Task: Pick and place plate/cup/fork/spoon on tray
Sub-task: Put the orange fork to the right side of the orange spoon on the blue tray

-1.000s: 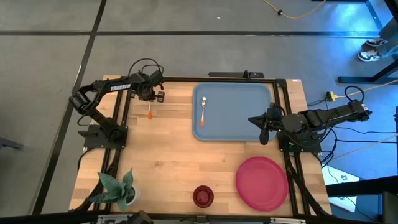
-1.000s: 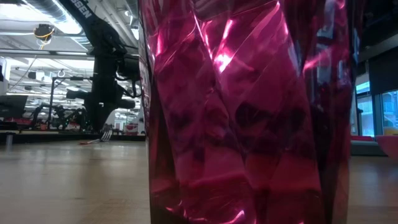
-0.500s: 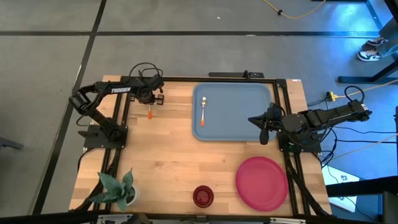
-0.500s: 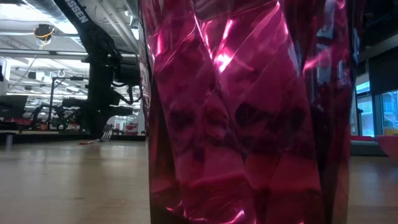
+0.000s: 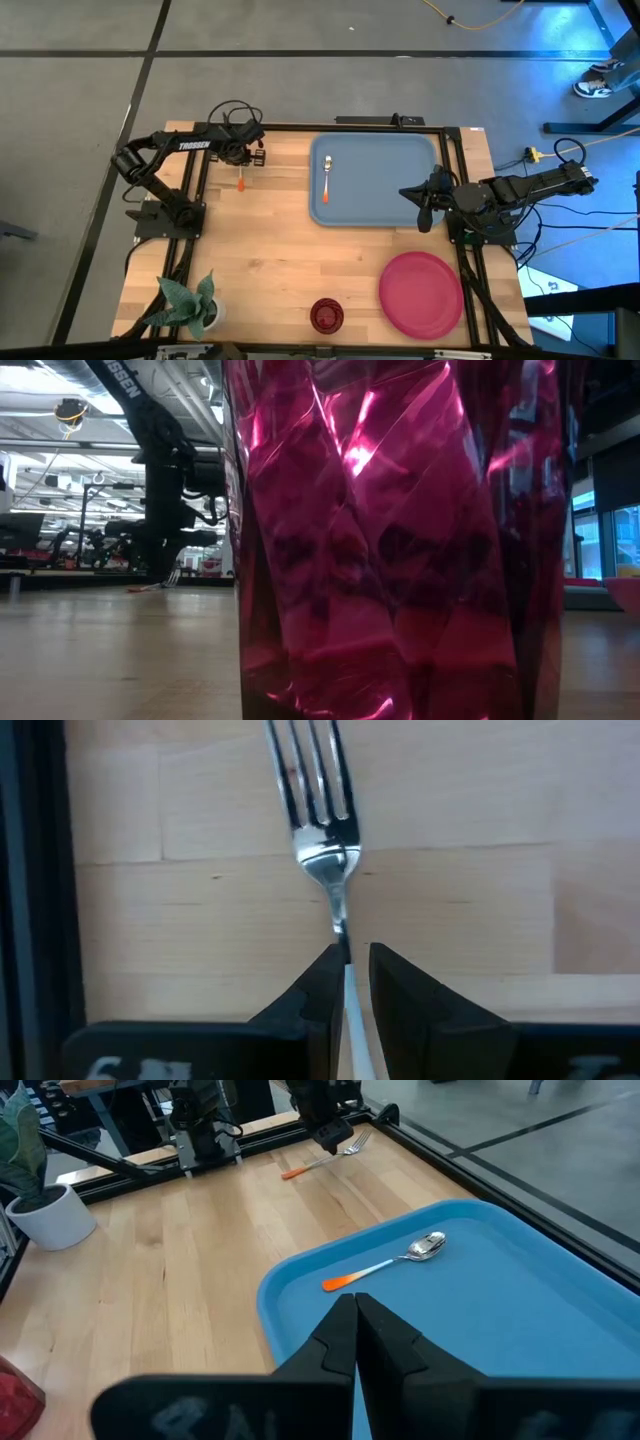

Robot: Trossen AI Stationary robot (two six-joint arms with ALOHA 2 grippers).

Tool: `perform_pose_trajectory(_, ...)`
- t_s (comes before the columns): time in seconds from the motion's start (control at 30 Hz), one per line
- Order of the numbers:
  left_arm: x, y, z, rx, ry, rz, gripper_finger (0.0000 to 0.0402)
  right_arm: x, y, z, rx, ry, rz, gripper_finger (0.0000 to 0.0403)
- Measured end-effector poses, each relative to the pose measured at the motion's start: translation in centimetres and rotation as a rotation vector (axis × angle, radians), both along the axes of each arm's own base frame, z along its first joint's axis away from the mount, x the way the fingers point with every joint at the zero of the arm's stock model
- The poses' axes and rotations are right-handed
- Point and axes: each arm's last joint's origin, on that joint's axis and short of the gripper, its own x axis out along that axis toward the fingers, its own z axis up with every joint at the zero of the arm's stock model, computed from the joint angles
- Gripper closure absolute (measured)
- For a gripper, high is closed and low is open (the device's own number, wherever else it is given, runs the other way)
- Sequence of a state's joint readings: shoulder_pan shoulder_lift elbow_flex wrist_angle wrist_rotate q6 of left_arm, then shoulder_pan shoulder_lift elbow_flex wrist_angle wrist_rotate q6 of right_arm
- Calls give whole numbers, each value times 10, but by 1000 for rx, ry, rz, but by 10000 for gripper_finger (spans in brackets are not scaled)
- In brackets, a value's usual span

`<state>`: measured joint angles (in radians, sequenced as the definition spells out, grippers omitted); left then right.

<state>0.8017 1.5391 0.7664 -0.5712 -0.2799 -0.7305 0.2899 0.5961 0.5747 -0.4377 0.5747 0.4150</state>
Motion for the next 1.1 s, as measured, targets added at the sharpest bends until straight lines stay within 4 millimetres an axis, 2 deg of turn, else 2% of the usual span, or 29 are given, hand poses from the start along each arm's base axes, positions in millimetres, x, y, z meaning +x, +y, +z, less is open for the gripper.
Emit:
perform_pose_trajectory(0.27, -6, -6, -11, -4, 8, 24, 359, 0, 0, 0, 0, 0, 0, 395)
perform_pose_trajectory(0.87, -12, -11, -22, 19, 2, 77, 360, 0, 0, 0, 2, -2, -2, 395)
perform_pose_trajectory(1.1, -12, -11, -22, 14, 11, 32, 393, 0, 0, 1, 3, -12, 0, 395)
